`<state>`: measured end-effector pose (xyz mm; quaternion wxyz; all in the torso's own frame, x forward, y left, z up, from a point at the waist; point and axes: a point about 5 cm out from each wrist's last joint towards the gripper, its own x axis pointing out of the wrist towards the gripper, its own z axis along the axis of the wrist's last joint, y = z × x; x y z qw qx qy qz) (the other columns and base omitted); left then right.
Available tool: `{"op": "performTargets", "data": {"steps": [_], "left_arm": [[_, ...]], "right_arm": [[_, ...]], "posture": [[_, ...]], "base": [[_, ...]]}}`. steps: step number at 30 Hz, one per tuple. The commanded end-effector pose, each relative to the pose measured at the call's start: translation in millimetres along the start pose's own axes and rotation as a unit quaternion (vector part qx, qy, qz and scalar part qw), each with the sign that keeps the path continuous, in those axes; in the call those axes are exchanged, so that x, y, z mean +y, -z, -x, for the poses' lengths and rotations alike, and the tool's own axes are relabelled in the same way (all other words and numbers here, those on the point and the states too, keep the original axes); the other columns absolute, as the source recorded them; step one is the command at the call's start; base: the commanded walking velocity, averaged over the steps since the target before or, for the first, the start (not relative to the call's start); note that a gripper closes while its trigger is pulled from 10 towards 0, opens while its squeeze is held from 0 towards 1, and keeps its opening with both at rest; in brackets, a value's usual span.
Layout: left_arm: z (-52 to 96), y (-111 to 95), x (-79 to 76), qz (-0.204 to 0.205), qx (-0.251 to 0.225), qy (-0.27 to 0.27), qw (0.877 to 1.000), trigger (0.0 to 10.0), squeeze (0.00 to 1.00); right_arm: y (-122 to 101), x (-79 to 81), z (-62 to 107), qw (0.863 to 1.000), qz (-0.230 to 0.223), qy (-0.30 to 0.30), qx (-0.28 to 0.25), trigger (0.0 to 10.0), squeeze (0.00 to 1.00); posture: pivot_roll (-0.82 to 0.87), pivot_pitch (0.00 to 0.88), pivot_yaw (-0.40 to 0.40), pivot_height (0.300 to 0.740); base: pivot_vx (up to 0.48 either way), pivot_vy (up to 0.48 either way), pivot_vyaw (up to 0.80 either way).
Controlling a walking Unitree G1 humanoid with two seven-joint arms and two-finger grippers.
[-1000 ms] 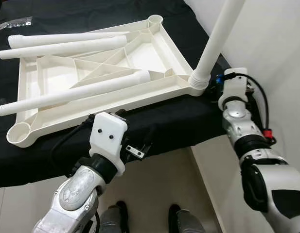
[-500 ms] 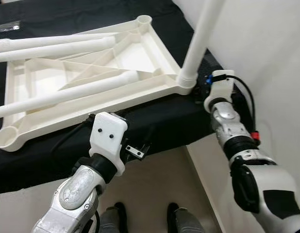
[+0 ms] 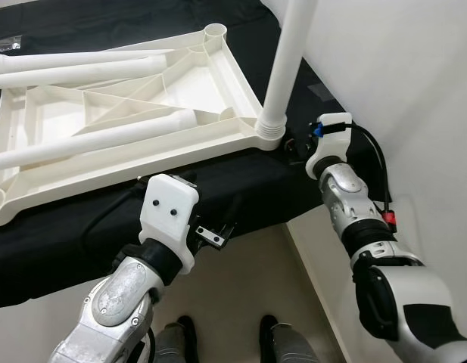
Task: Building children table
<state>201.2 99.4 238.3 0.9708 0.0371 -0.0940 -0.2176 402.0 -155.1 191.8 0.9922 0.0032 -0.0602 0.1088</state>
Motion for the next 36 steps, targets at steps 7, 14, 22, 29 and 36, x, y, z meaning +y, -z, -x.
{"op": "performTargets", "data": {"steps": [7,14,22,29,36], "left_arm": [[0.8,1,0.0,0.000,0.002,0.003,1.000,10.0,0.00],[0.3,2,0.6,-0.001,0.002,0.002,1.000,10.0,0.00],[0.2,2,0.1,-0.001,0.001,0.001,1.000,10.0,0.00],[-0.6,1,0.4,-0.003,-0.004,0.001,1.000,10.0,0.00],[-0.8,3,0.3,-0.002,-0.003,0.000,1.000,10.0,0.00]], "right_arm": [[34,46.4,14.4,0.990,-0.014,-0.136,0.035,10.0,0.00],[29,45.8,13.0,0.991,0.010,-0.133,0.024,10.0,0.00],[22,55.6,14.8,0.987,0.002,-0.163,0.010,10.0,0.00],[19,87.1,25.2,0.973,-0.017,-0.231,-0.003,10.0,0.00],[23,112.1,40.8,0.956,-0.013,-0.292,0.000,10.0,0.00]], "posture": [[0.16,0.352,-0.022,0.740],[0.16,0.348,-0.021,0.740],[0.15,0.336,-0.029,0.740],[0.15,0.325,-0.029,0.740],[0.14,0.307,-0.034,0.740]], "base": [[0.000,0.000,0.00],[0.000,0.000,0.00],[0.000,0.000,0.00],[0.000,0.000,0.00],[0.000,0.000,0.00]]}}
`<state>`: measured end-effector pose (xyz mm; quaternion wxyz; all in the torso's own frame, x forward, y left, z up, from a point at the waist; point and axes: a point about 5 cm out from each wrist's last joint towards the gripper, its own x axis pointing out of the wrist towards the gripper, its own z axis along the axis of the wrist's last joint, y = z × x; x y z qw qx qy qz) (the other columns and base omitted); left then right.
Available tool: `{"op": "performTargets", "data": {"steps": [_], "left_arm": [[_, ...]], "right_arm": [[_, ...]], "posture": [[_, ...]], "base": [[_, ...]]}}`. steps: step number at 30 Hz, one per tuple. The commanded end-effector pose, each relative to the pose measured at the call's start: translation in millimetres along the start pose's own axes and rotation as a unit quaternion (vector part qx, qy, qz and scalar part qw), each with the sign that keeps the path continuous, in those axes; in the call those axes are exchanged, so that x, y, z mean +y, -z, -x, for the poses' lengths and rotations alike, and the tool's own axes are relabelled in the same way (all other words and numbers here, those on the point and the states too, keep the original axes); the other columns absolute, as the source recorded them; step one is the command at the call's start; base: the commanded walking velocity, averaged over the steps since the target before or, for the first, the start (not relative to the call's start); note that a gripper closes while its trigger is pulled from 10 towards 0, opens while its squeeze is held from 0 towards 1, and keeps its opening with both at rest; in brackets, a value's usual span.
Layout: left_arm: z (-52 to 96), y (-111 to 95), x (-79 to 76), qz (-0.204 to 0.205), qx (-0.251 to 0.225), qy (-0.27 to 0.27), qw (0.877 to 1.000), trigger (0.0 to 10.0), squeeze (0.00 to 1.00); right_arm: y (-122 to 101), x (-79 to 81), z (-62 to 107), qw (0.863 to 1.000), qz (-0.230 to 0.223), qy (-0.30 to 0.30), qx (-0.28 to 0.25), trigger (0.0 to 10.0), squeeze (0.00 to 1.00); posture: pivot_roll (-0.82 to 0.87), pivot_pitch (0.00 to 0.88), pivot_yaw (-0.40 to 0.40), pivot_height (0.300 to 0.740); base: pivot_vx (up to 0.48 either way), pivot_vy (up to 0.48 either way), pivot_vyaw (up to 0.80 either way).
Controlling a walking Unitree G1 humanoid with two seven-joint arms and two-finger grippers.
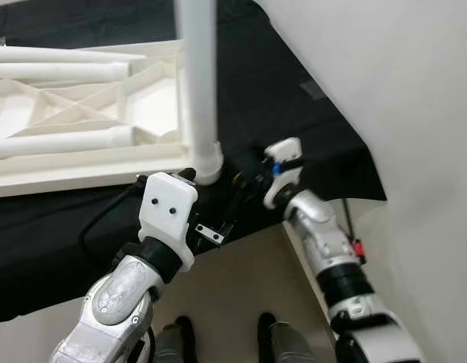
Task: Building children table
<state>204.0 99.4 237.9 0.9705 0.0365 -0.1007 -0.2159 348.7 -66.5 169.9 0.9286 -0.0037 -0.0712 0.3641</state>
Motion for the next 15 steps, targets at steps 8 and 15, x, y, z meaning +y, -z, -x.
{"op": "performTargets", "data": {"steps": [8,15], "left_arm": [[3.8,9,-7.9,-0.007,0.014,0.024,1.000,10.0,0.00],[13.2,27,-10.0,-0.014,0.050,0.026,0.998,10.0,0.00]], "right_arm": [[-1,-25.2,1.1,0.994,0.033,0.095,0.029,10.0,0.00],[-10,-60.2,9.6,0.987,0.040,0.149,0.046,10.0,0.00]], "posture": [[0.14,0.294,-0.037,0.740],[0.14,0.283,-0.042,0.740]], "base": [[0.000,0.000,0.00],[0.000,0.000,0.00]]}}
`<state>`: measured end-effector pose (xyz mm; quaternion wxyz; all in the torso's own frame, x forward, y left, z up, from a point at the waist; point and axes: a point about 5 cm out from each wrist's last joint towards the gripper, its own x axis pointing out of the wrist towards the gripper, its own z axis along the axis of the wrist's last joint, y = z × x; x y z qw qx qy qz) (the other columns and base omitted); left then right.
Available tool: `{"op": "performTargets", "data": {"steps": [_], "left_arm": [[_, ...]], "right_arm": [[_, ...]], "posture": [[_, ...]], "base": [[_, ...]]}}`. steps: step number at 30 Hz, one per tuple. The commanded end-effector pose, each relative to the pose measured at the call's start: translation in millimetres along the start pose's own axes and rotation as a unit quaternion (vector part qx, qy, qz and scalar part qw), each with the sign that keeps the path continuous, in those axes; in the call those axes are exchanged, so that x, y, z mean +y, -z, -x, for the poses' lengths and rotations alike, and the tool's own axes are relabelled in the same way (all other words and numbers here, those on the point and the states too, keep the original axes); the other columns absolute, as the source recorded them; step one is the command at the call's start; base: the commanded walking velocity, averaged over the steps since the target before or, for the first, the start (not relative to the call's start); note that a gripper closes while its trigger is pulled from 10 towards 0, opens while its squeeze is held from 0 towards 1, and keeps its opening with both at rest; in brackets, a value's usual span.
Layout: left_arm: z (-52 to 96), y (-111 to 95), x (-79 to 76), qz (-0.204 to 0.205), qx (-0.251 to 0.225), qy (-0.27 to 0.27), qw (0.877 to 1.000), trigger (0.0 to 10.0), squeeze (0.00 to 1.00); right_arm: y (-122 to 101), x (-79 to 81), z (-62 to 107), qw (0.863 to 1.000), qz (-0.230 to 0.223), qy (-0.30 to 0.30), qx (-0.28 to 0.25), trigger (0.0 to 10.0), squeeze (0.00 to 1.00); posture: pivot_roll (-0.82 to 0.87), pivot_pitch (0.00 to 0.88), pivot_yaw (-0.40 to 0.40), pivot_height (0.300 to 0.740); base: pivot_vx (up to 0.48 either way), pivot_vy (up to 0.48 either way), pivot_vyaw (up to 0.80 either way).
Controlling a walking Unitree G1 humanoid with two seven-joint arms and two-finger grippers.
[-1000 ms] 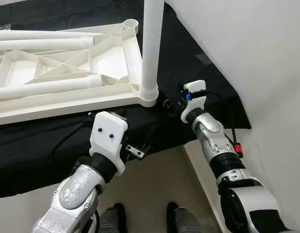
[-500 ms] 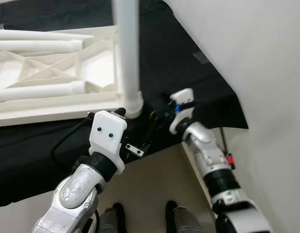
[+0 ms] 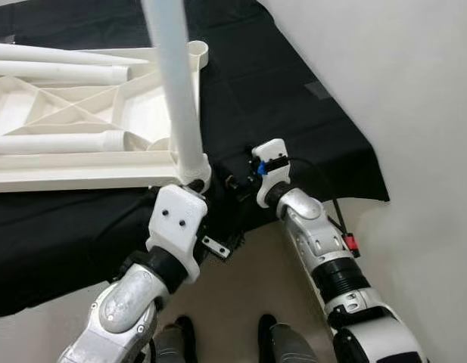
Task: Building children table
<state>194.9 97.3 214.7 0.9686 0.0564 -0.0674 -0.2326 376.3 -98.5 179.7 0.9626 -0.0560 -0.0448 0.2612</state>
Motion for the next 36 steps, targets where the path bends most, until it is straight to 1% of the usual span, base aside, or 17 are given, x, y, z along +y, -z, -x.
{"op": "performTargets", "data": {"steps": [1,2,3,5,6,9,10,11,13,16,19,22,24,29,30,33,36], "left_arm": [[3.9,11,-1.4,-0.008,0.023,0.004,1.000,10.0,0.00],[8.4,17,-0.4,-0.014,0.035,0.000,0.999,10.0,0.00],[8.4,17,-0.4,-0.014,0.035,0.000,0.999,10.0,0.00],[14.6,25,0.1,-0.025,0.050,-0.001,0.998,10.0,0.00],[16.9,28,-0.2,-0.026,0.055,-0.002,0.998,10.0,0.00],[18.6,34,-0.3,-0.021,0.062,-0.005,0.998,10.0,0.00],[18.9,37,-1.4,-0.020,0.065,-0.006,0.998,10.0,0.00],[18.9,37,-1.4,-0.020,0.065,-0.006,0.998,10.0,0.00],[19.1,41,-2.5,-0.019,0.067,-0.008,0.998,10.0,0.00],[19.8,45,-5.3,-0.021,0.066,-0.004,0.998,10.0,0.00],[19.7,48,-6.4,-0.023,0.065,-0.001,0.998,10.0,0.00],[19.0,49,-6.4,-0.024,0.062,0.000,0.998,10.0,0.00],[17.8,50,-5.6,-0.025,0.059,0.000,0.998,10.0,0.00],[15.4,51,-4.5,-0.027,0.055,-0.001,0.998,10.0,0.00],[14.8,52,-4.6,-0.028,0.053,-0.001,0.998,10.0,0.00],[13.5,53,-4.8,-0.029,0.050,-0.002,0.998,10.0,0.00],[11.9,56,-5.0,-0.027,0.049,-0.003,0.998,10.0,0.00]], "right_arm": [[-2,-27.8,6.5,0.998,-0.009,0.055,0.004,10.0,0.00],[-3,-39.9,9.1,0.998,-0.020,0.057,0.009,10.0,0.00],[-3,-39.9,9.1,0.998,-0.020,0.057,0.009,10.0,0.00],[-2,-54.7,14.4,0.998,-0.033,0.041,0.022,10.0,0.00],[-2,-60.7,17.7,0.999,-0.029,0.025,0.030,10.0,0.00],[-1,-70.5,23.8,0.999,-0.022,0.000,0.046,10.0,0.00],[-4,-76.8,29.0,0.998,-0.019,-0.021,0.051,10.0,0.00],[-4,-76.8,29.0,0.998,-0.019,-0.021,0.051,10.0,0.00],[-7,-79.8,34.2,0.996,-0.031,-0.063,0.049,10.0,0.00],[-17,-83.4,40.2,0.992,-0.039,-0.118,0.028,10.0,0.00],[-22,-84.6,42.3,0.989,-0.047,-0.140,0.012,10.0,0.00],[-33,-84.5,46.1,0.980,-0.072,-0.181,-0.027,10.0,0.00],[-38,-83.9,48.8,0.975,-0.077,-0.204,-0.044,10.0,0.00],[-41,-83.8,49.2,0.974,-0.055,-0.215,-0.052,10.0,0.00],[-43,-82.8,49.8,0.971,-0.057,-0.227,-0.052,10.0,0.00],[-44,-81.5,48.3,0.971,-0.056,-0.228,-0.046,10.0,0.00],[-37,-82.0,44.1,0.985,-0.007,-0.172,-0.023,10.0,0.00]], "posture": [[0.14,0.282,-0.043,0.740],[0.14,0.273,-0.046,0.740],[0.14,0.273,-0.046,0.740],[0.14,0.264,-0.051,0.740],[0.14,0.254,-0.053,0.740],[0.14,0.244,-0.054,0.740],[0.14,0.236,-0.056,0.740],[0.14,0.236,-0.056,0.740],[0.13,0.229,-0.056,0.740],[0.13,0.218,-0.054,0.740],[0.13,0.213,-0.054,0.740],[0.13,0.204,-0.054,0.740],[0.13,0.199,-0.053,0.740],[0.13,0.182,-0.052,0.740],[0.13,0.179,-0.052,0.740],[0.13,0.170,-0.052,0.740],[0.12,0.150,-0.055,0.740]], "base": [[0.000,0.000,0.00],[0.000,0.000,0.00],[0.000,0.000,0.00],[0.000,0.000,0.00],[0.000,0.000,0.00],[0.000,0.000,0.00],[0.000,0.000,0.00],[0.000,0.000,0.00],[0.000,0.000,0.00],[0.000,0.000,0.00],[0.000,0.000,0.00],[0.000,0.000,0.00],[0.000,0.000,0.00],[0.000,0.000,0.00],[0.000,0.000,0.00],[0.000,0.000,0.00],[0.000,0.000,0.00]]}}
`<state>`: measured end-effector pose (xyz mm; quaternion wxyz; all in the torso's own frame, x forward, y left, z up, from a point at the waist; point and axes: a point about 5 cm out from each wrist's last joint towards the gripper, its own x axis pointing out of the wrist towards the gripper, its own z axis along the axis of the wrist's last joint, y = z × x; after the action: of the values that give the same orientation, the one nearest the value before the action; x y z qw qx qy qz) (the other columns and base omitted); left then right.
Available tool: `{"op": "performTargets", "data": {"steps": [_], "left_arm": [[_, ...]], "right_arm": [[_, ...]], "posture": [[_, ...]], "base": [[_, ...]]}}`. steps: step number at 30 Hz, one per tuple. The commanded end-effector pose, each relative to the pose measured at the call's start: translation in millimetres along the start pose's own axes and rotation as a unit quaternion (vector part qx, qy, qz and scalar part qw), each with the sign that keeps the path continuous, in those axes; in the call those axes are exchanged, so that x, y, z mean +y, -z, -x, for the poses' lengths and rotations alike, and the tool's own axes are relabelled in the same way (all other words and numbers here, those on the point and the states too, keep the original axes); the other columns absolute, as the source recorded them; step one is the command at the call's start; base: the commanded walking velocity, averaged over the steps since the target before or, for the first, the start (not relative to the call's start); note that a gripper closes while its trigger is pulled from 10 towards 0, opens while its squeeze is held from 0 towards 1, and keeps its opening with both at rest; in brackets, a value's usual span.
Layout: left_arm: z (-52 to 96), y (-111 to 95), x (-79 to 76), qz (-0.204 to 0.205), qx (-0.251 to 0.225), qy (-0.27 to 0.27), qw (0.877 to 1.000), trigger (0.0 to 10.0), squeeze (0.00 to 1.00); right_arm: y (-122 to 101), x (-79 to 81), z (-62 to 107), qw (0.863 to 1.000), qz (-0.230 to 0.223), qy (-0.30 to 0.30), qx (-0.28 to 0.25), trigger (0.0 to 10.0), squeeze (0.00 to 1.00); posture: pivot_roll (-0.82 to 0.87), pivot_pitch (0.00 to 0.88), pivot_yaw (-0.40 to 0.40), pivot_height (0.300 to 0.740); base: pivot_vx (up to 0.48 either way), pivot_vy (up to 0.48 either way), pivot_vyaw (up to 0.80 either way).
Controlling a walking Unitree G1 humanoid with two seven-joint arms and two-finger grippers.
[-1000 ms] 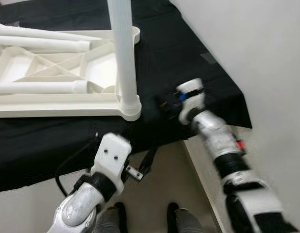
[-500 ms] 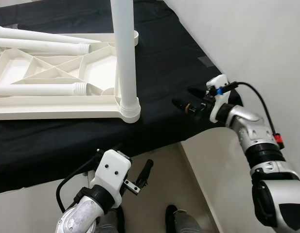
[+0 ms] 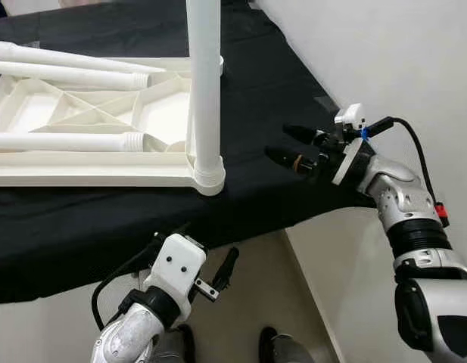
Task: Building children table
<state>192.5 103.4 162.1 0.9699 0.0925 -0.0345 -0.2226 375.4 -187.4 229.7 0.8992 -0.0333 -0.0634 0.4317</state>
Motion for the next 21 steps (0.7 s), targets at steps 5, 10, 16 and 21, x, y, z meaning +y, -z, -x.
{"op": "performTargets", "data": {"steps": [5,10,16,21], "left_arm": [[-0.1,11,-3.7,0.006,0.013,0.001,1.000,10.0,0.00],[0.0,17,-4.5,0.007,0.018,0.003,1.000,10.0,0.00],[-3.4,20,-3.0,0.007,0.016,0.004,1.000,10.0,0.00],[-3.7,22,-4.0,0.012,0.014,0.000,1.000,10.0,0.00]], "right_arm": [[7,-12.3,9.4,0.992,-0.014,0.120,-0.026,10.0,0.00],[11,-7.3,13.3,0.989,-0.026,0.140,-0.047,10.0,0.00],[26,-4.5,16.4,0.985,-0.034,0.166,-0.033,10.0,0.00],[27,-15.1,19.8,0.964,-0.017,0.265,-0.030,10.0,0.00]], "posture": [[0.12,0.125,-0.061,0.740],[0.11,0.104,-0.056,0.740],[0.10,0.117,-0.049,0.740],[0.10,0.109,-0.051,0.740]], "base": [[0.000,0.000,0.00],[0.000,0.000,0.00],[0.000,0.000,0.00],[0.000,0.000,0.46]]}}
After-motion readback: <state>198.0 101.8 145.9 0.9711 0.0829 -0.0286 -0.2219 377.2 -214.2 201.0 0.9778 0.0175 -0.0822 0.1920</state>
